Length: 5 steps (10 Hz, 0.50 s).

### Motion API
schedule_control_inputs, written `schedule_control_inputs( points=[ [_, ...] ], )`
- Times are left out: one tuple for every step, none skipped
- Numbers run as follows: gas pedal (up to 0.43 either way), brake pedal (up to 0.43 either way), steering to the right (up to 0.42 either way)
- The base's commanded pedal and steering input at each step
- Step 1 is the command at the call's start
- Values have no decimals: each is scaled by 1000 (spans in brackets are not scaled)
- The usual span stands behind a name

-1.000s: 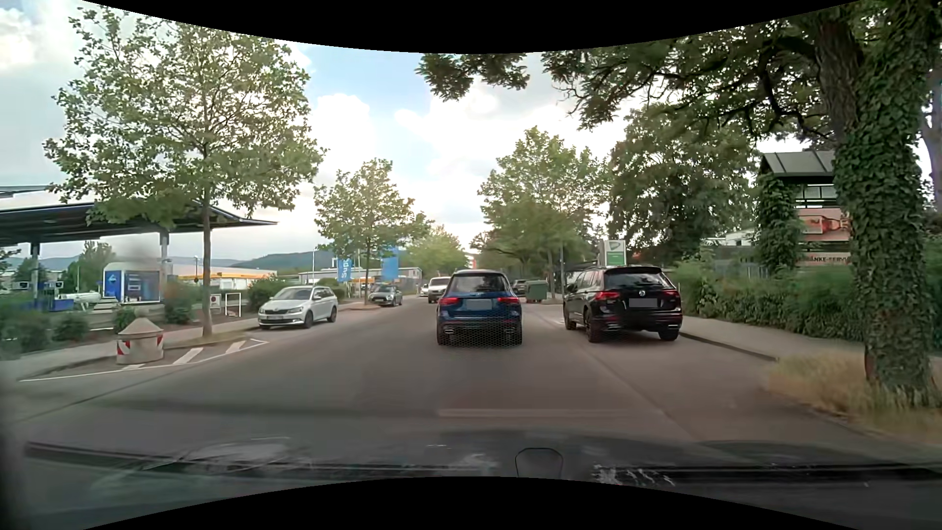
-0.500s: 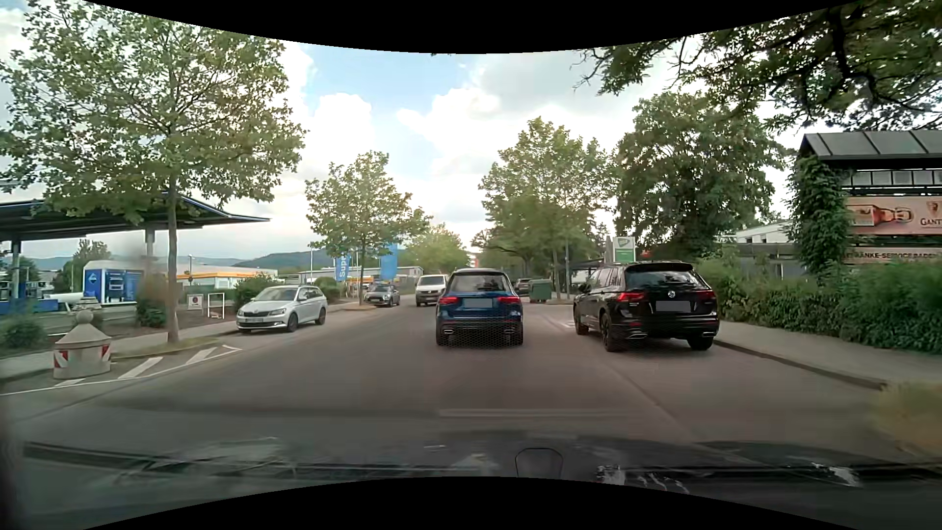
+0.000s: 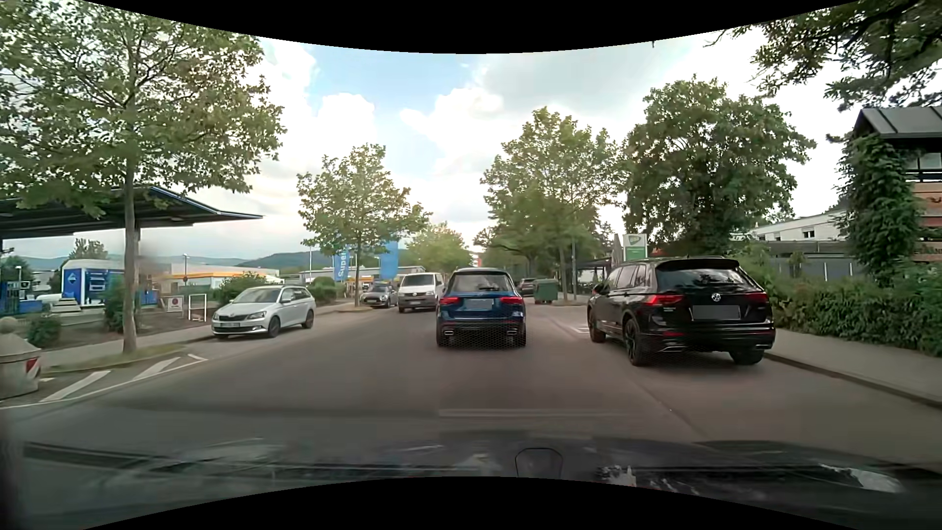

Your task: Follow the waypoints while adhering to traffic rules and regulations

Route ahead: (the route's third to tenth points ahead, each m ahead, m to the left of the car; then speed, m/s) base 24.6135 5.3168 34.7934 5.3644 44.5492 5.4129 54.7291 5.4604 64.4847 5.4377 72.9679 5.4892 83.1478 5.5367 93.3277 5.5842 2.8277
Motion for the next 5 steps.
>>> schedule_control_inputs(
  points=[
    [0,0,-23],
    [0,0,-23],
    [0,0,-23],
    [0,0,-23],
    [0,0,-23]
  ],
)
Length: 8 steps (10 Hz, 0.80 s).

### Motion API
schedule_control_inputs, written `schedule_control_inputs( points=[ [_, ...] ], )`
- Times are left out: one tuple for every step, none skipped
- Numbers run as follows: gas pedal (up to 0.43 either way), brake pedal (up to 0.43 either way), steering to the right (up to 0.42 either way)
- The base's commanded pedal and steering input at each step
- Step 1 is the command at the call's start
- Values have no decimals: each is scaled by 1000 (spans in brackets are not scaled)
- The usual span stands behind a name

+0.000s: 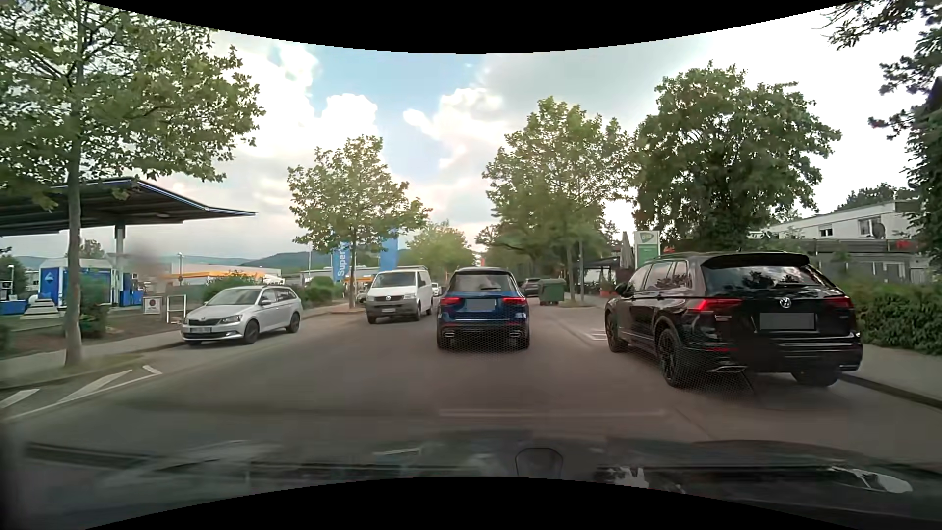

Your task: Follow the waypoints while adhering to traffic rules and regulations

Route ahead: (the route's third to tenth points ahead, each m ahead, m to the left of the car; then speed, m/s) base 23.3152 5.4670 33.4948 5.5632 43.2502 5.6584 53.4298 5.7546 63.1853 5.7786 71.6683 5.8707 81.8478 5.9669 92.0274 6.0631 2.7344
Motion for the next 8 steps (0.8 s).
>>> schedule_control_inputs(
  points=[
    [0,0,-23],
    [0,0,-23],
    [0,0,-23],
    [0,0,-23],
    [0,0,-22],
    [0,0,-21],
    [0,0,-18],
    [0,0,-16]
  ],
)
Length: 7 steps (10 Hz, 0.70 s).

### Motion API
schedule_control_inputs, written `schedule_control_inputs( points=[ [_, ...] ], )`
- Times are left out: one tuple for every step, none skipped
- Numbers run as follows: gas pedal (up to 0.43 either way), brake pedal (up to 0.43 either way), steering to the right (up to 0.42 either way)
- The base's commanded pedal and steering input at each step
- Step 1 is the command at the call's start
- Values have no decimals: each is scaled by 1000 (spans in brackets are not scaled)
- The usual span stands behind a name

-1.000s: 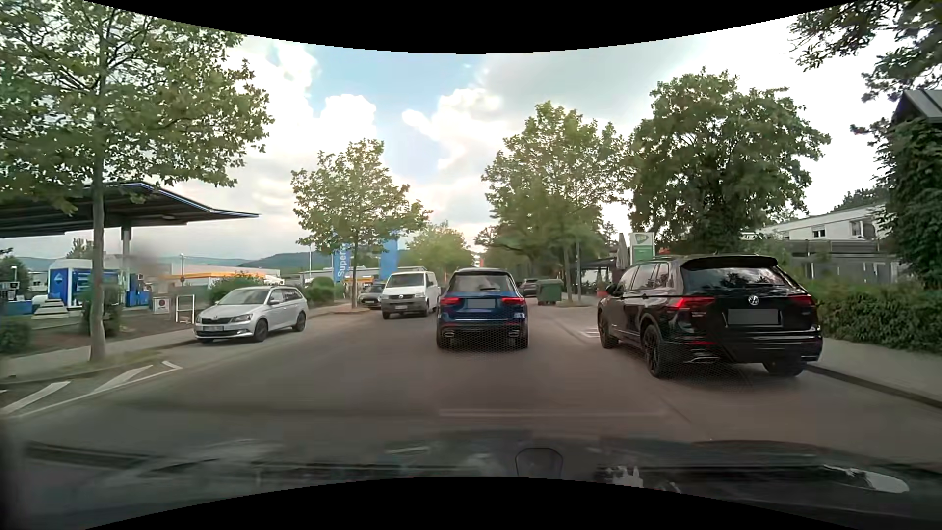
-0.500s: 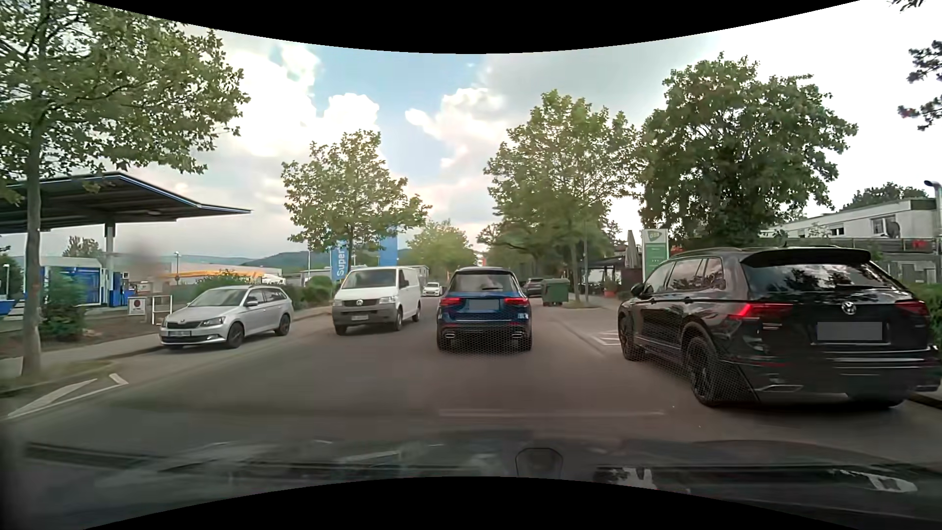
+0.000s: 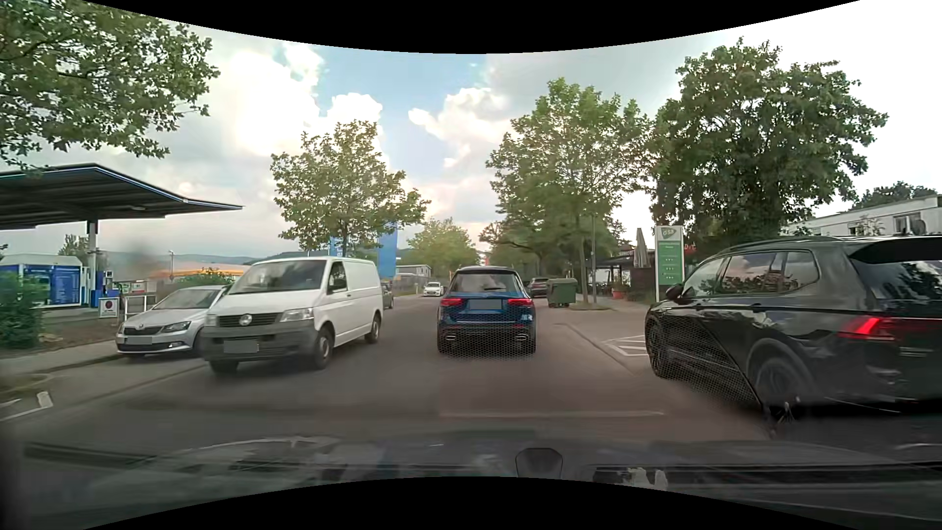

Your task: Follow the waypoints while adhering to traffic rules and regulations

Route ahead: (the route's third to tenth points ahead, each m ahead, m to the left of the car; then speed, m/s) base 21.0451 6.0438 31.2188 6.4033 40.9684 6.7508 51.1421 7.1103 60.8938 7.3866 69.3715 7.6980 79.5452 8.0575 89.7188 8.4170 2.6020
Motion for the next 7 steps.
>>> schedule_control_inputs(
  points=[
    [0,0,-14],
    [0,0,-10],
    [0,0,-8],
    [0,0,-8],
    [0,0,-7],
    [0,0,-7],
    [0,0,-7]
  ],
)
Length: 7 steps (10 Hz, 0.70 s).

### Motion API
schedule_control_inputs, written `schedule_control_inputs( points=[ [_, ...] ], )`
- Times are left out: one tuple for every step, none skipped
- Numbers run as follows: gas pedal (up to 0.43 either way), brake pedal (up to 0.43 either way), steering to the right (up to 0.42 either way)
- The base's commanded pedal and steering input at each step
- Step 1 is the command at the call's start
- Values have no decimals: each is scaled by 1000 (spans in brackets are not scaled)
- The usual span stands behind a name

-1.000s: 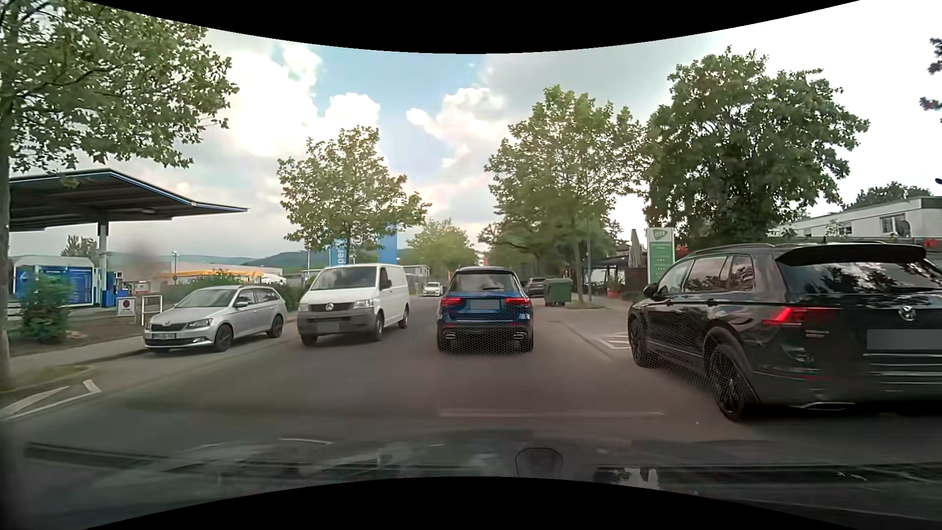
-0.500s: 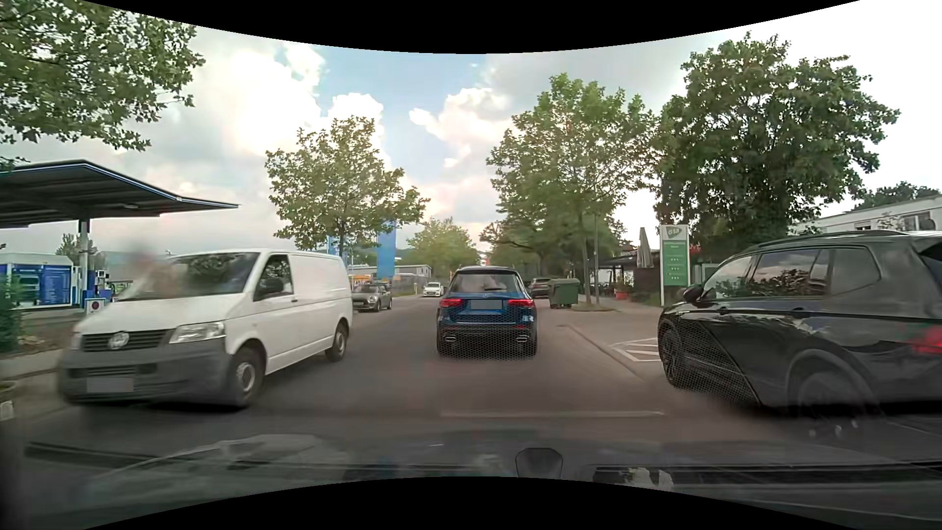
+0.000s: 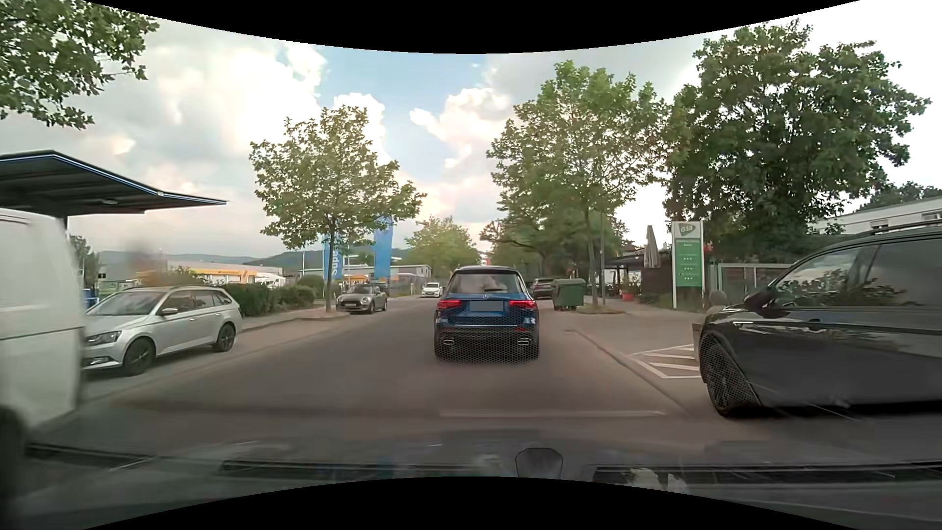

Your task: Follow the waypoints while adhering to traffic rules and regulations

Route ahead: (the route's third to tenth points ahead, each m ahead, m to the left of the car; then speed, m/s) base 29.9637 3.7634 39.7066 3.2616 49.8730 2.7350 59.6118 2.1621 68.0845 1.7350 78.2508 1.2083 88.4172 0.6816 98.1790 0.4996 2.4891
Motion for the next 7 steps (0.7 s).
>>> schedule_control_inputs(
  points=[
    [0,37,-7],
    [0,55,-6],
    [0,73,-7],
    [0,85,-6],
    [0,85,-6],
    [0,91,-6],
    [0,104,-6]
  ],
)
